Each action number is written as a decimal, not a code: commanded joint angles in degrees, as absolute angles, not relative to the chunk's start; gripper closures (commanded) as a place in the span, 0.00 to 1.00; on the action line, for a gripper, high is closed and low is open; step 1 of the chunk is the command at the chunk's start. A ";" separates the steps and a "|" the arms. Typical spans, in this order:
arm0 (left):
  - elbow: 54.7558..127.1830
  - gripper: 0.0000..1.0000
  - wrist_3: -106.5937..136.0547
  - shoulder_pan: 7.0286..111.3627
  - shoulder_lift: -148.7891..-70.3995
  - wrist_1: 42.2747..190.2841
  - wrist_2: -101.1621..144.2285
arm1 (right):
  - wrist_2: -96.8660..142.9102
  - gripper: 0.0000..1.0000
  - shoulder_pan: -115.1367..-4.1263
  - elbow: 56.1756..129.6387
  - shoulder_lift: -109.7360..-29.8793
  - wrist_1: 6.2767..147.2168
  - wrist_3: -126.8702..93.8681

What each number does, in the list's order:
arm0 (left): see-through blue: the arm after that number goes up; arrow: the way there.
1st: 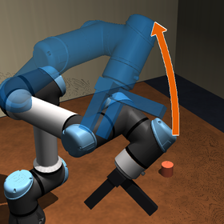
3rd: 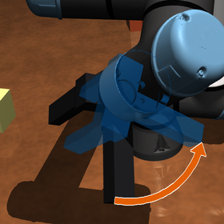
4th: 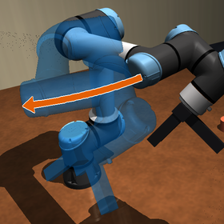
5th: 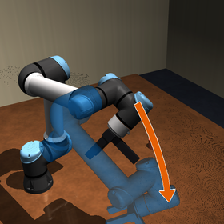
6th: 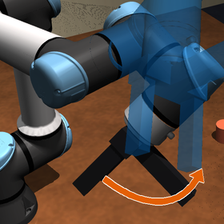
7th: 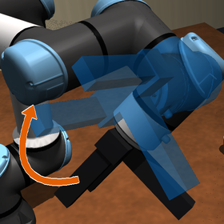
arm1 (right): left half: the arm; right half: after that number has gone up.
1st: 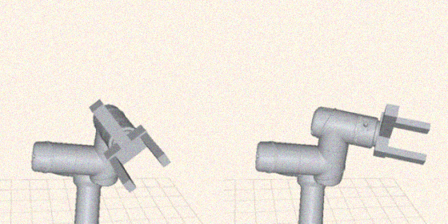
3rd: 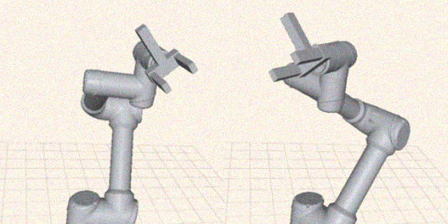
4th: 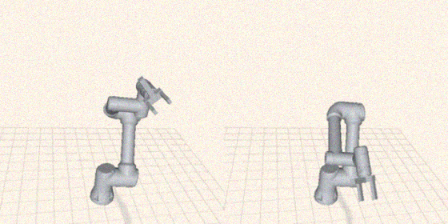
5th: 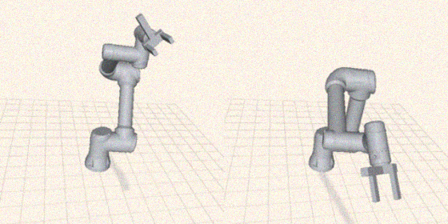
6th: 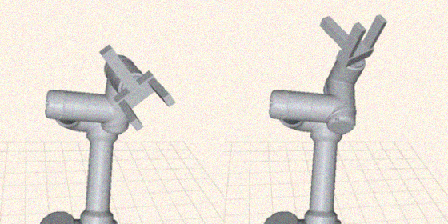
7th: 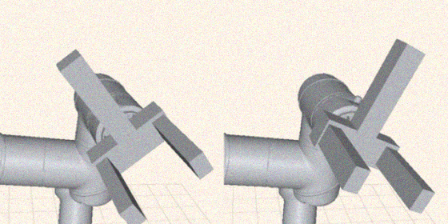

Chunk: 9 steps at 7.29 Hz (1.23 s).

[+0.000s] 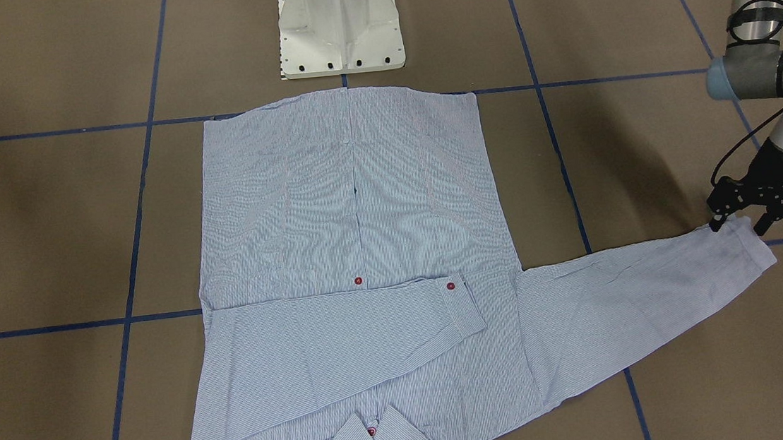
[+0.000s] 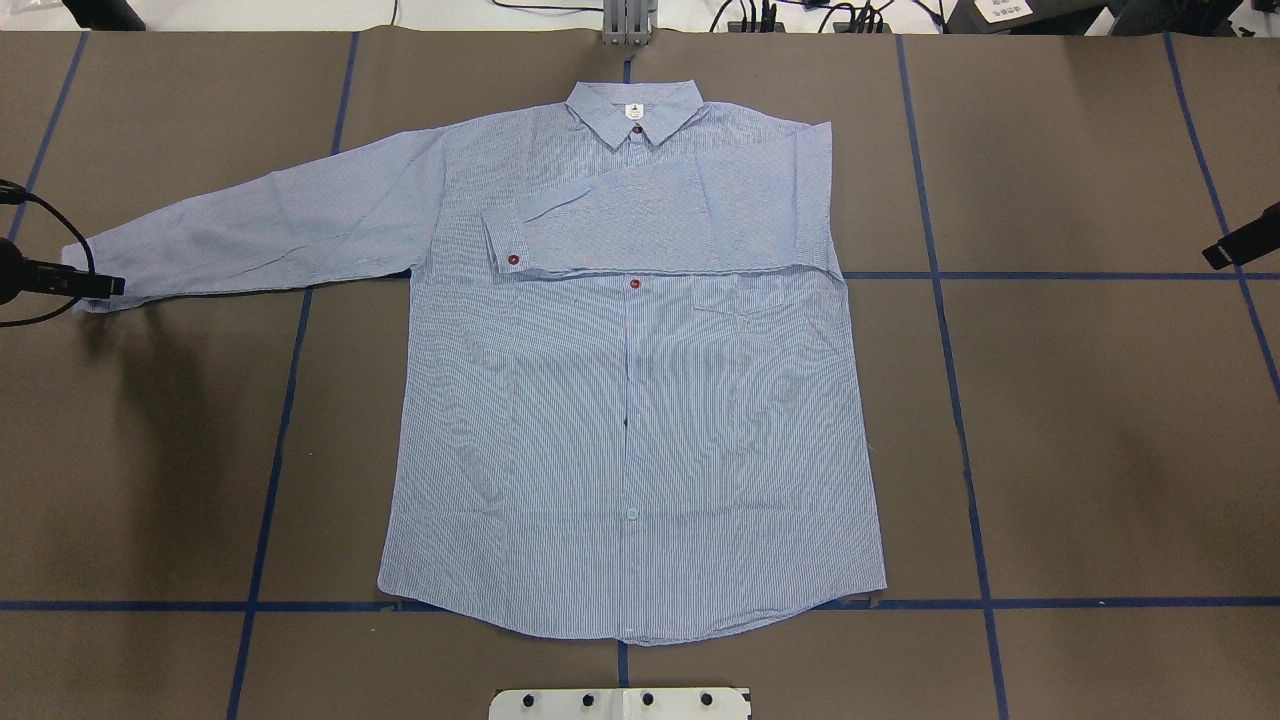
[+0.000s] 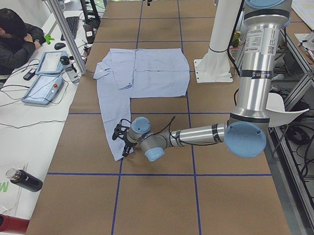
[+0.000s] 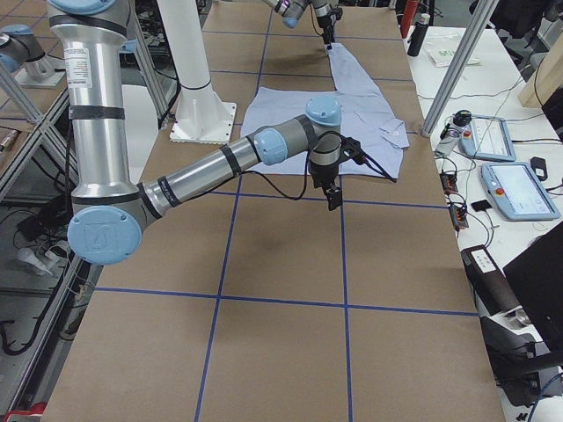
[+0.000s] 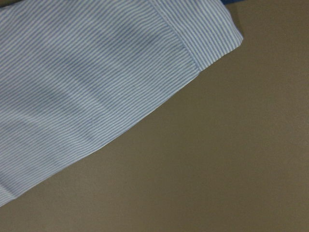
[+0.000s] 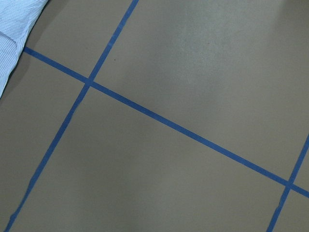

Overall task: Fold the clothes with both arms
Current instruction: 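Grasp the cuff of the other sleeve with the left gripper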

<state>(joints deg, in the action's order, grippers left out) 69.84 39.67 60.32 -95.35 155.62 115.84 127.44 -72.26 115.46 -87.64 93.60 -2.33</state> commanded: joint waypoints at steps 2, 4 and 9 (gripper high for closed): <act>69.78 0.23 39.64 60.03 -94.57 155.83 115.75 | 127.44 0.00 -72.25 115.66 -87.54 93.60 -2.64; 69.79 0.89 39.55 60.03 -94.48 155.83 116.10 | 127.44 0.00 -72.25 115.66 -87.37 93.60 -2.81; 78.28 1.00 39.81 60.47 -93.25 154.69 121.73 | 127.44 0.00 -72.25 115.40 -87.19 93.60 -2.90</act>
<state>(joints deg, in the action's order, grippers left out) 75.05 39.40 60.37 -93.44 155.13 120.19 127.44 -72.25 115.49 -87.25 93.60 -2.90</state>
